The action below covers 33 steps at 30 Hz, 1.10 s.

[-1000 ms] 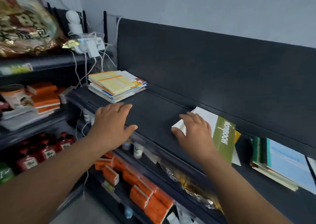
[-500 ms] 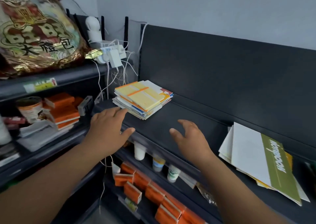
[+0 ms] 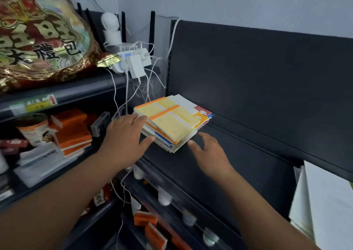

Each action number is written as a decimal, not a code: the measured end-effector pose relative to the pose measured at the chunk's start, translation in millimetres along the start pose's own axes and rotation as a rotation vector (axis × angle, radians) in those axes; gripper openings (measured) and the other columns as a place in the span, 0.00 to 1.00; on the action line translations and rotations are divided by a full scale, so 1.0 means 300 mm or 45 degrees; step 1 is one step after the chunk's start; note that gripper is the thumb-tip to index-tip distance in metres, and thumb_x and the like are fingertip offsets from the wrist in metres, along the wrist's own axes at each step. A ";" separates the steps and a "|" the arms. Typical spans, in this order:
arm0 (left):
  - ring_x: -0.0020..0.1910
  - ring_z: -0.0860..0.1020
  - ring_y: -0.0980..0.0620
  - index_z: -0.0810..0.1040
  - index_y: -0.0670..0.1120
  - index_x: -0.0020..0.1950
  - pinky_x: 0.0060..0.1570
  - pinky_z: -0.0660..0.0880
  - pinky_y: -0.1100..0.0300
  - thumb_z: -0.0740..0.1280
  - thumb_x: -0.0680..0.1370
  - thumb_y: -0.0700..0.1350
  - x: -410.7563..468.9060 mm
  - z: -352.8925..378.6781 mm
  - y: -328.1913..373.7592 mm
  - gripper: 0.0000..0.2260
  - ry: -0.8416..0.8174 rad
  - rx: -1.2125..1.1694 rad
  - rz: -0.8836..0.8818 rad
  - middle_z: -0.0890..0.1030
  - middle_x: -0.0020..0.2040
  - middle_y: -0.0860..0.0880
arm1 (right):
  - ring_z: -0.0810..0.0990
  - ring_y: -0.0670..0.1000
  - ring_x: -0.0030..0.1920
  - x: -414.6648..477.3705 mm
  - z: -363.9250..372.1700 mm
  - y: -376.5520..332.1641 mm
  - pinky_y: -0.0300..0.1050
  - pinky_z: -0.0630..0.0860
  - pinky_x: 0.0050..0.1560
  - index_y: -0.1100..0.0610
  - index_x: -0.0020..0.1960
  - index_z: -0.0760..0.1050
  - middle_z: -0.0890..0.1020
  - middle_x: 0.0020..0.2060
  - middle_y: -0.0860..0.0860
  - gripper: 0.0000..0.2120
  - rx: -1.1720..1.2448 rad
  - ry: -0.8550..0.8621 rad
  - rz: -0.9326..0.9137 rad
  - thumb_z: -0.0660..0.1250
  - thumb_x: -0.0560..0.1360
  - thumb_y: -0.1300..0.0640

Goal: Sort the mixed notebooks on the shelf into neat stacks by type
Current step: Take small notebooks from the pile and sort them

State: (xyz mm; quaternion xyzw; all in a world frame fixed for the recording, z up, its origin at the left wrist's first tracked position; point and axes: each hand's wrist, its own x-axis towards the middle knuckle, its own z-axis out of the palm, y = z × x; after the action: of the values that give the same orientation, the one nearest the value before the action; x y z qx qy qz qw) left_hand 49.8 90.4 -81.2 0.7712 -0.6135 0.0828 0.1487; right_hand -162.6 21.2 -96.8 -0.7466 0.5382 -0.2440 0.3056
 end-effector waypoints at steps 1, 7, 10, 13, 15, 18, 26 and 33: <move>0.74 0.61 0.47 0.61 0.49 0.76 0.70 0.58 0.48 0.58 0.78 0.63 0.021 0.010 -0.008 0.31 -0.021 -0.006 0.007 0.64 0.75 0.47 | 0.64 0.50 0.73 0.014 0.005 -0.004 0.44 0.64 0.67 0.54 0.77 0.59 0.64 0.75 0.51 0.29 0.023 -0.009 0.017 0.60 0.80 0.44; 0.75 0.57 0.46 0.59 0.49 0.77 0.72 0.55 0.48 0.57 0.78 0.62 0.208 0.033 -0.061 0.31 -0.062 -0.118 0.072 0.62 0.76 0.45 | 0.71 0.40 0.45 0.114 0.037 -0.031 0.38 0.70 0.44 0.51 0.65 0.68 0.74 0.51 0.44 0.16 0.399 -0.006 0.293 0.59 0.81 0.45; 0.75 0.58 0.45 0.58 0.49 0.77 0.72 0.55 0.49 0.55 0.78 0.63 0.295 0.042 -0.088 0.31 -0.117 -0.111 0.139 0.62 0.75 0.44 | 0.73 0.45 0.50 0.154 0.071 -0.039 0.44 0.72 0.53 0.52 0.60 0.69 0.74 0.52 0.44 0.16 0.532 -0.008 0.419 0.58 0.80 0.41; 0.69 0.66 0.47 0.63 0.52 0.74 0.65 0.62 0.49 0.52 0.77 0.66 0.372 0.055 -0.116 0.29 -0.164 -0.075 0.201 0.71 0.67 0.47 | 0.76 0.49 0.57 0.191 0.100 -0.053 0.53 0.72 0.65 0.51 0.58 0.71 0.78 0.56 0.44 0.17 0.662 0.007 0.497 0.59 0.78 0.38; 0.60 0.72 0.48 0.68 0.54 0.67 0.57 0.67 0.50 0.47 0.74 0.69 0.410 0.075 -0.137 0.29 -0.240 -0.053 0.246 0.76 0.57 0.50 | 0.78 0.51 0.60 0.207 0.124 -0.069 0.58 0.71 0.66 0.50 0.60 0.74 0.81 0.57 0.45 0.22 0.712 0.022 0.527 0.61 0.75 0.36; 0.57 0.73 0.48 0.70 0.53 0.61 0.57 0.67 0.50 0.42 0.72 0.69 0.436 0.108 -0.153 0.31 -0.302 -0.015 0.316 0.76 0.54 0.50 | 0.81 0.52 0.57 0.214 0.157 -0.083 0.57 0.73 0.65 0.49 0.60 0.75 0.83 0.55 0.47 0.23 0.742 0.057 0.559 0.62 0.73 0.35; 0.73 0.60 0.47 0.63 0.54 0.72 0.72 0.54 0.48 0.39 0.72 0.71 0.362 0.109 -0.099 0.36 -0.333 -0.102 0.620 0.68 0.72 0.50 | 0.82 0.52 0.54 0.215 0.197 -0.120 0.54 0.78 0.61 0.53 0.60 0.76 0.84 0.54 0.51 0.12 0.845 0.285 0.558 0.61 0.81 0.50; 0.65 0.68 0.51 0.66 0.54 0.68 0.67 0.61 0.49 0.45 0.76 0.67 0.407 0.101 -0.117 0.28 -0.333 -0.181 0.695 0.74 0.63 0.54 | 0.82 0.52 0.53 0.200 0.187 -0.112 0.47 0.80 0.49 0.57 0.64 0.73 0.82 0.55 0.52 0.15 0.892 0.434 0.645 0.66 0.79 0.55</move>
State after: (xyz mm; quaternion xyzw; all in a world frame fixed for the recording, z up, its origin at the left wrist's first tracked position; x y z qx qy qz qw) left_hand 110.7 -25.0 -76.3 0.5696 -0.8161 -0.0236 0.0944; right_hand -83.7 -17.1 -109.4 -0.3928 0.6313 -0.4480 0.4965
